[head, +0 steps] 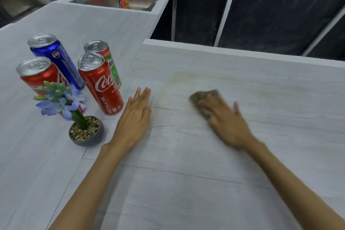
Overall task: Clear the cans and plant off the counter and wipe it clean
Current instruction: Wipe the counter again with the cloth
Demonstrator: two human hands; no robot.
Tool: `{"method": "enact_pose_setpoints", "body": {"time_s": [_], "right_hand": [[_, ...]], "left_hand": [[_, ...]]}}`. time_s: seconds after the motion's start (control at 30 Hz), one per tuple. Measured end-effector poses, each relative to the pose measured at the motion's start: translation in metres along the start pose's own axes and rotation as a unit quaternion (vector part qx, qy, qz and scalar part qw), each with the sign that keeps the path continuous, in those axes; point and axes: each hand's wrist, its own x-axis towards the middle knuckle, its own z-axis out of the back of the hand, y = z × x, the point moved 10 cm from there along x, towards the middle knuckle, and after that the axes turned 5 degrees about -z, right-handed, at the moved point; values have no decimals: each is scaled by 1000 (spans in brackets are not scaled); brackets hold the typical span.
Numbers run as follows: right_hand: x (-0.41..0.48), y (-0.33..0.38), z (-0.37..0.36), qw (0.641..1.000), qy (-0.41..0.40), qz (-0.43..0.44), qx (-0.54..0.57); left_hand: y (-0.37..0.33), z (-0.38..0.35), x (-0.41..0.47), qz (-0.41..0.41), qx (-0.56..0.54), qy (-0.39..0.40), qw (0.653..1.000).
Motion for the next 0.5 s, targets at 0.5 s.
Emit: {"method": "enact_pose_setpoints", "body": {"time_s": [0.5], "right_hand": [[83, 111, -21, 991, 22, 132, 7]], "left_hand": [[27, -17, 52, 7, 49, 5, 999]]}}
